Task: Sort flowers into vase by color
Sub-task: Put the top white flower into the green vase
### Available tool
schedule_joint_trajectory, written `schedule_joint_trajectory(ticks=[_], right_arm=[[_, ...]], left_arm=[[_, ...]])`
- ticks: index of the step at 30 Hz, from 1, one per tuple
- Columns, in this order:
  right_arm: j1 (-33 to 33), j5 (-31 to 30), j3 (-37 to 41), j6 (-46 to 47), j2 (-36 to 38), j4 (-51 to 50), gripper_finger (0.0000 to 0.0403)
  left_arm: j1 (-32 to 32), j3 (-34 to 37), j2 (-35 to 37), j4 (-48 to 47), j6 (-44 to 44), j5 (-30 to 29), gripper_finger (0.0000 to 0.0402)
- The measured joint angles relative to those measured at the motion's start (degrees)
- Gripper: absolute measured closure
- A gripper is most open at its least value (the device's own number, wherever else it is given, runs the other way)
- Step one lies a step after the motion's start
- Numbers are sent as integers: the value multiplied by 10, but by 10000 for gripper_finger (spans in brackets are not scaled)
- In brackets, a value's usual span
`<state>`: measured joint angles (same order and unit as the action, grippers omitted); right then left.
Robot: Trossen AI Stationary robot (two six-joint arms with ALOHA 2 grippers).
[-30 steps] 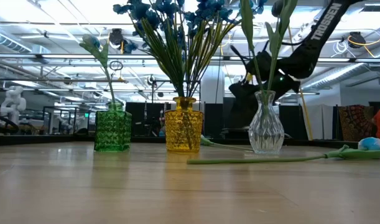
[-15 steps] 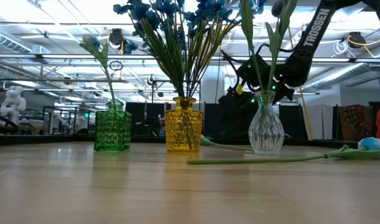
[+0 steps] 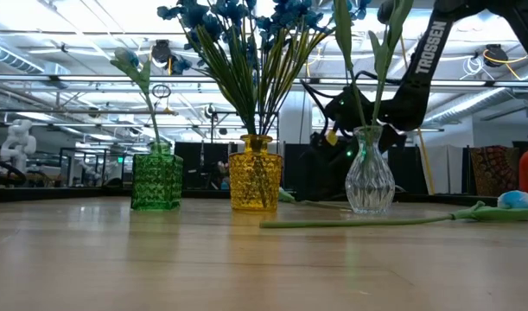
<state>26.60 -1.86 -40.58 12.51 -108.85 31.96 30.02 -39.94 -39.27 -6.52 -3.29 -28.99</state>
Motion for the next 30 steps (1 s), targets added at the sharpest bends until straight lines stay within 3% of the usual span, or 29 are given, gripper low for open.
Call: schedule_joint_trajectory(ticks=[6,15,22,30], right_arm=[[-6,-47,-3,-10,-17,9,244],[-5,-76,-2,5,-20,30,392],[-4,-103,-1,-1,4,25,399],[-1,-102,-1,-46,134,-53,401]], left_arm=[[0,0,0,0,0,0,206],[0,0,0,0,0,0,206],[0,0,0,0,0,0,206],[0,0,0,0,0,0,206]])
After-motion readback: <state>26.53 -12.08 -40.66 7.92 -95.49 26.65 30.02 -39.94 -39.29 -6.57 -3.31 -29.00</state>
